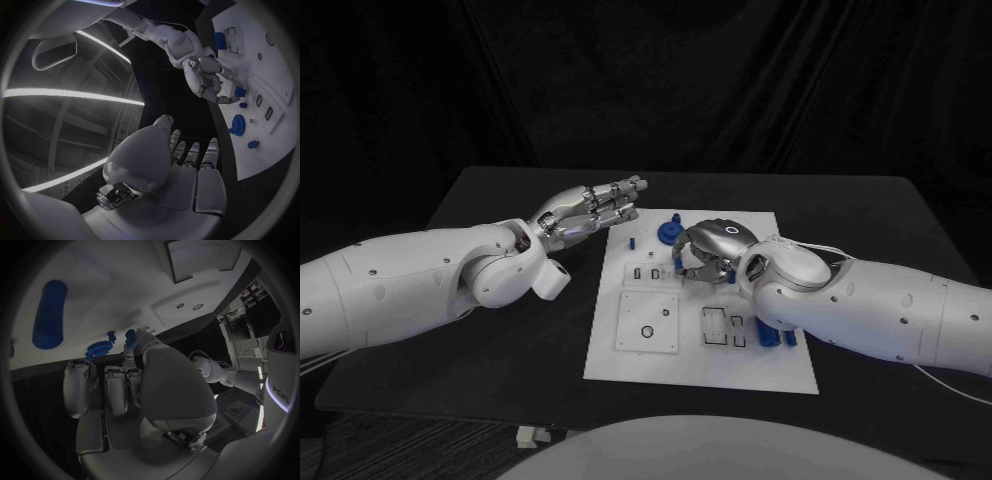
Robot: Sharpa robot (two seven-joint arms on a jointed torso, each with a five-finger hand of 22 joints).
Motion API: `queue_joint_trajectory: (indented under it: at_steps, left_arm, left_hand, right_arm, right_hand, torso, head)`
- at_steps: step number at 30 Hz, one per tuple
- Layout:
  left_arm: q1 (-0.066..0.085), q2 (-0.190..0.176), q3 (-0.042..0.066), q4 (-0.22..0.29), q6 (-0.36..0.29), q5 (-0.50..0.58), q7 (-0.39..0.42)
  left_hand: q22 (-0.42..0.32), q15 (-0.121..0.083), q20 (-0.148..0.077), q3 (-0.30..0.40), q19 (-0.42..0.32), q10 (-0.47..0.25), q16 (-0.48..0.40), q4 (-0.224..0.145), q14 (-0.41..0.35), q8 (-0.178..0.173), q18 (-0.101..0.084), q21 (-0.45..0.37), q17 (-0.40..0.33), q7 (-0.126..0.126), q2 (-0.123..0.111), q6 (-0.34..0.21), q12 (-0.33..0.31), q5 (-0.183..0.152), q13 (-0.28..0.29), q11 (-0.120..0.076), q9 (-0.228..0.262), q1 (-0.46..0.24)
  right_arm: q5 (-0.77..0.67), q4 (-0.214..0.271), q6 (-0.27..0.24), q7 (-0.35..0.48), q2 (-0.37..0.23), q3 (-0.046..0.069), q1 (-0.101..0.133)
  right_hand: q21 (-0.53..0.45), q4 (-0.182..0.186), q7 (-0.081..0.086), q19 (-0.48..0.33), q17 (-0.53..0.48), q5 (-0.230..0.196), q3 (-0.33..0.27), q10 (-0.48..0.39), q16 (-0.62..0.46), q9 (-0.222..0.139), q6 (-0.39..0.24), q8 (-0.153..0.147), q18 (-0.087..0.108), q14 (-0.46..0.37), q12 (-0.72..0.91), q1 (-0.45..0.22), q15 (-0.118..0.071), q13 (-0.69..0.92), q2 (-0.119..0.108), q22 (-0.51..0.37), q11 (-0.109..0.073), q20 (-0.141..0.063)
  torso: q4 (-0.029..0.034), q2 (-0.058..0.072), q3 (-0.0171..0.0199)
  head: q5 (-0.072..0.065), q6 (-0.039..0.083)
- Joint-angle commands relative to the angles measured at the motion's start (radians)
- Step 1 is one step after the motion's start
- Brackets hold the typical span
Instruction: Assemble the parts on the task board
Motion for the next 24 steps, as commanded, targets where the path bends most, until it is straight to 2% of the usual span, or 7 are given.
queue_joint_trajectory:
  at_steps: [1,13,24]
  left_arm:
    - [-0.001,0.003,0.001,0.001,0.014,0.002,0.006]
    - [-0.001,0.004,0.001,0.001,0.019,0.002,0.000]
    - [-0.001,0.005,0.001,0.001,0.021,0.002,-0.003]
  left_hand:
    - [0.001,0.006,0.003,0.006,0.001,-0.001,0.001,0.001,0.001,-0.004,0.009,0.005,0.001,0.000,0.001,0.000,0.003,0.003,0.001,0.007,0.001,0.009]
    - [0.001,0.006,0.003,0.007,0.001,-0.001,0.001,0.000,0.001,-0.004,0.009,0.005,0.001,0.000,0.001,0.003,0.003,0.003,0.001,0.007,0.001,0.009]
    - [0.001,0.006,0.003,0.009,0.001,-0.001,0.001,-0.001,0.001,-0.003,0.009,0.005,0.001,0.002,0.001,0.005,0.003,0.004,0.001,0.006,0.001,0.009]
  right_arm:
    - [-0.018,0.002,0.030,-0.030,0.005,0.001,-0.005]
    - [-0.018,-0.003,0.050,-0.026,0.021,0.001,-0.010]
    - [-0.018,-0.004,0.065,-0.026,0.026,0.001,-0.011]
  right_hand:
    - [-0.008,-0.003,0.001,0.001,0.263,-0.005,-0.003,0.104,0.003,0.017,0.000,-0.006,0.014,0.105,0.004,-0.007,0.007,0.263,-0.005,0.202,0.007,0.007]
    - [-0.025,-0.004,0.004,-0.009,0.263,-0.015,-0.005,0.104,0.003,0.015,-0.007,-0.013,0.018,0.105,0.004,-0.014,0.009,0.263,-0.005,0.196,0.010,0.009]
    - [-0.033,-0.006,0.006,-0.014,0.263,-0.021,-0.006,0.104,0.003,0.013,-0.010,-0.017,0.020,0.105,0.004,-0.019,0.011,0.263,-0.006,0.193,0.011,0.011]
  torso:
    - [-0.0003,0.000,-0.0006]
    - [0.0007,0.000,-0.0016]
    - [0.0010,0.000,-0.0001]
  head:
    - [-0.001,0.000]
    - [0.000,0.000]
    - [-0.004,0.000]
